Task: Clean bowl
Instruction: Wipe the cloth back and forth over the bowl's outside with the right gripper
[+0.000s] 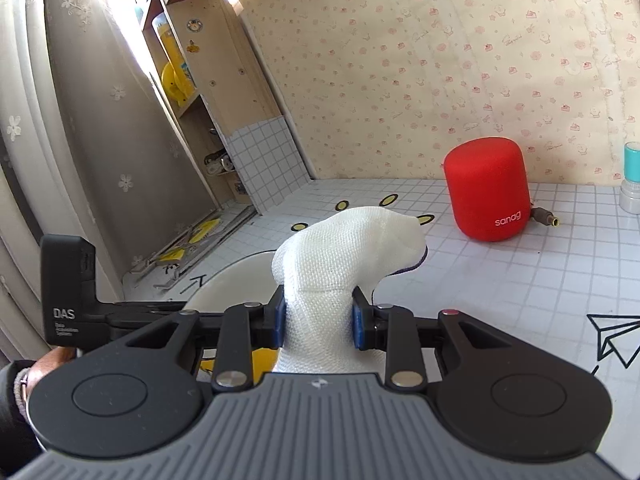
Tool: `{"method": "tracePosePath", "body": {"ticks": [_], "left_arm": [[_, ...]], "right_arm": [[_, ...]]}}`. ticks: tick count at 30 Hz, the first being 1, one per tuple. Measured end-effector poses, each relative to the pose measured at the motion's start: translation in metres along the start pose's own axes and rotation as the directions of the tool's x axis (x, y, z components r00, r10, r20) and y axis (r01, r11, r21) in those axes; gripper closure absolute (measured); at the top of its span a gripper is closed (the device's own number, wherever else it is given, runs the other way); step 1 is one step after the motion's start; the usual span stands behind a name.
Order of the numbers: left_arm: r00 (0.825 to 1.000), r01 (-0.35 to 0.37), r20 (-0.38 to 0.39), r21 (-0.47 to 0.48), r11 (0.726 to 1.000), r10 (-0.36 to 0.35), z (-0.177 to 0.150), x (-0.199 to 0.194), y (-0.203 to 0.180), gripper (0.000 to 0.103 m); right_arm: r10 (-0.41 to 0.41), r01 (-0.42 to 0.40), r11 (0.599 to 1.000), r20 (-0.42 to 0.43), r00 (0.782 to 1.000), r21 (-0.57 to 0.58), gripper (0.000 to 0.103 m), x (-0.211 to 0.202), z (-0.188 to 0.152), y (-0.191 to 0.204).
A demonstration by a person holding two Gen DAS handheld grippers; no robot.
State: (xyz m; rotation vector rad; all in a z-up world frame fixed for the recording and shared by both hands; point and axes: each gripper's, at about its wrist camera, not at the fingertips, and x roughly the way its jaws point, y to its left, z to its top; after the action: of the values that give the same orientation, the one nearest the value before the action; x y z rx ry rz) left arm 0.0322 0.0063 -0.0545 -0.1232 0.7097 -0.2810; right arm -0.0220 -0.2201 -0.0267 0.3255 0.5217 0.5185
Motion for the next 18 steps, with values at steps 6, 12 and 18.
{"method": "tracePosePath", "body": {"ticks": [6, 12, 18], "left_arm": [[1.0, -0.012, 0.001, -0.007, 1.0, 0.012, -0.001, 0.001, -0.004, 0.046], [1.0, -0.02, 0.002, -0.014, 1.0, 0.02, 0.0, 0.001, -0.004, 0.046], [0.999, -0.033, 0.007, -0.006, 0.999, 0.033, -0.001, 0.003, -0.007, 0.046]], "right_arm": [[0.003, -0.003, 1.0, 0.017, 1.0, 0.017, 0.071, 0.019, 0.018, 0.002], [-0.01, 0.01, 1.0, 0.013, 1.0, 0.007, 0.07, 0.029, 0.017, 0.005], [-0.008, 0.008, 1.0, 0.003, 1.0, 0.013, 0.07, -0.002, -0.004, 0.006]]}}
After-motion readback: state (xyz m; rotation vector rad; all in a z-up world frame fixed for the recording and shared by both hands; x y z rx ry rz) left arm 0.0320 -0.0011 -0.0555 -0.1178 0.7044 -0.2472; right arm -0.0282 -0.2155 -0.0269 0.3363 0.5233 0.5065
